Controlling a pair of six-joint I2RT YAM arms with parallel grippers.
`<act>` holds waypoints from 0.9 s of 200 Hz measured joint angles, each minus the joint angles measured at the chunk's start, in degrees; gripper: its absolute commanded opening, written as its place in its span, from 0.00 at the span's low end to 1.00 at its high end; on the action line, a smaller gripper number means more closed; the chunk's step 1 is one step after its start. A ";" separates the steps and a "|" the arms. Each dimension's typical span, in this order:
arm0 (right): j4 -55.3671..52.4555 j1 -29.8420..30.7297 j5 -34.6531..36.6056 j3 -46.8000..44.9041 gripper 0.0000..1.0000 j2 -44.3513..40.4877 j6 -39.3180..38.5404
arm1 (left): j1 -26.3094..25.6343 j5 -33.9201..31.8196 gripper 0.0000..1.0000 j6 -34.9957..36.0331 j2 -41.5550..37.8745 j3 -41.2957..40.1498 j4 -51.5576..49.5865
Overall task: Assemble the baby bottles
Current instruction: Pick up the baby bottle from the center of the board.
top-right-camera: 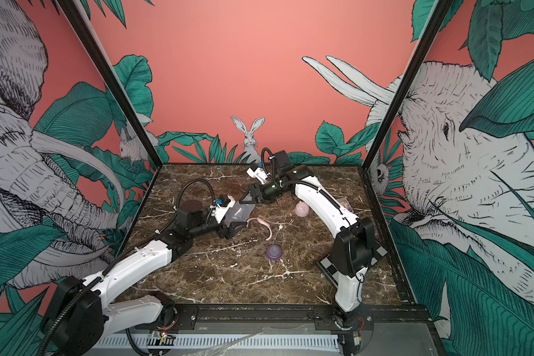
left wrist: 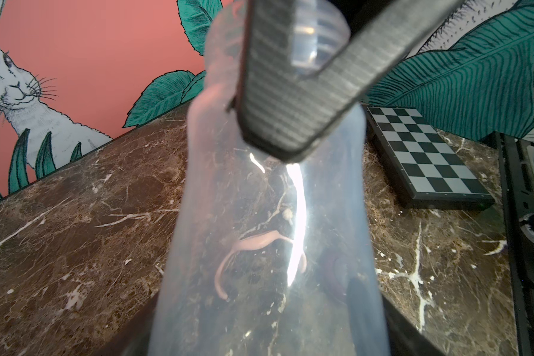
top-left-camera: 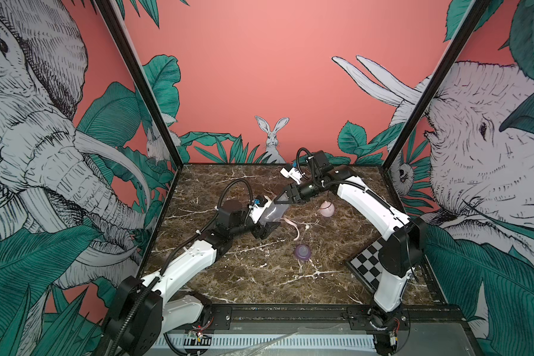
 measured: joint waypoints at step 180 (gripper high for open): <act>1.01 -6.71 26.67 -30.56 0.99 -26.84 -2.97 | -0.11 -3.17 0.62 -0.11 -7.98 -4.46 -0.70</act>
